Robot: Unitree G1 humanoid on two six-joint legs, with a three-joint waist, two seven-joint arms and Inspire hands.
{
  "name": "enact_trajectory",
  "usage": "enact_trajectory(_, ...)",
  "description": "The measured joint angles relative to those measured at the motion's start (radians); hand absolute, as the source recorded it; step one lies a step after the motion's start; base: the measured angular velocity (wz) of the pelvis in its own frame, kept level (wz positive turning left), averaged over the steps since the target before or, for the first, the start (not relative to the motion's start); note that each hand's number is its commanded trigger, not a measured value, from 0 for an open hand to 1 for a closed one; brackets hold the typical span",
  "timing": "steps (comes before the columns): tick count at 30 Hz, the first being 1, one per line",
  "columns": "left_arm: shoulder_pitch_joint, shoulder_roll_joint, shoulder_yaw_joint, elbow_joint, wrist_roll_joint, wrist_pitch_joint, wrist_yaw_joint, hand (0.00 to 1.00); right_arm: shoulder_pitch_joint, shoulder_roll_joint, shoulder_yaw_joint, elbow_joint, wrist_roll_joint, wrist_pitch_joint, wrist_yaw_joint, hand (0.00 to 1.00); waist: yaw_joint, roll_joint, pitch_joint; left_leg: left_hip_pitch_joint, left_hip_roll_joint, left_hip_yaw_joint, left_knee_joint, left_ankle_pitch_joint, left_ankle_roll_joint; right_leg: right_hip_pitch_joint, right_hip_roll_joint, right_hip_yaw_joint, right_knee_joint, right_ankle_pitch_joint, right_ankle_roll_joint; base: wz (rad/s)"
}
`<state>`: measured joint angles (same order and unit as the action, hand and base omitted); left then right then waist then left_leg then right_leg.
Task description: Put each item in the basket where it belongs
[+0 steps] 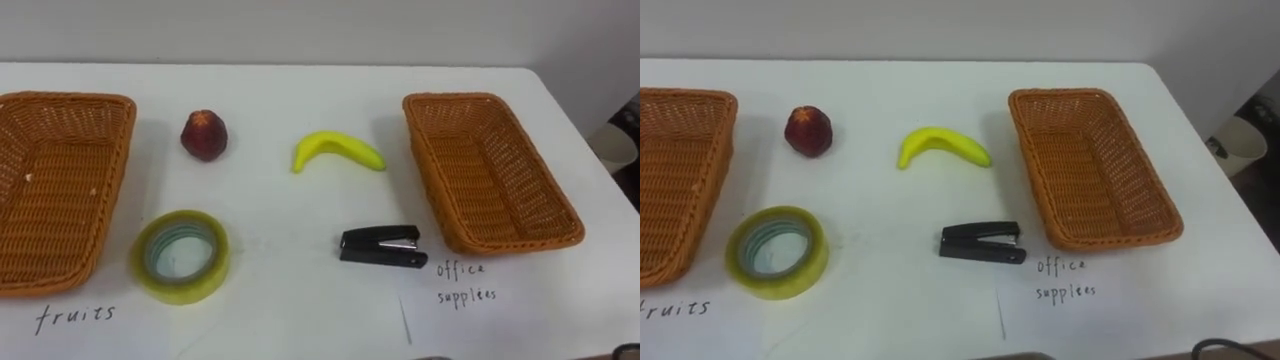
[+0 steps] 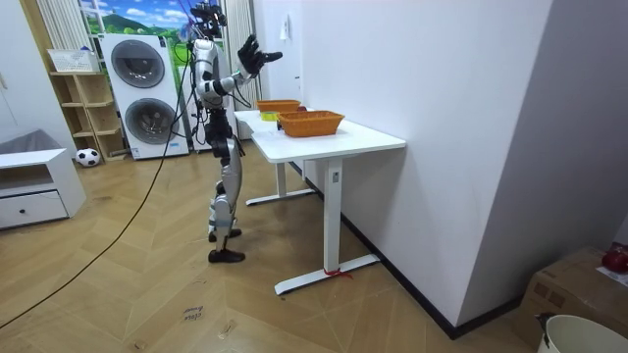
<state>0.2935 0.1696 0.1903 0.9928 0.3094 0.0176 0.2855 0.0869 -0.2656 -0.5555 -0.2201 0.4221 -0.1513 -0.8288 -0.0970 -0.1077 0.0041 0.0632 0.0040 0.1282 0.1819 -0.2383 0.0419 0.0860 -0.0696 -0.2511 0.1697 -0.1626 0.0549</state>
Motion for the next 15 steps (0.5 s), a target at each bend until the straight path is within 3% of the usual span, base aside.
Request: enact_trajectory(15,-0.027,-0.002,-0.017,0.018,0.038,0.006,-0.010,0.00,-0.104,-0.043,0.136,-0.033,-0.036,0.014,0.215,0.00,0.041,0.021,0.0023,-0.001,0.001,-0.016,0.016,0.001,-0.001,0.016,-0.001,-0.001,0.001,0.000,0.000,0.04)
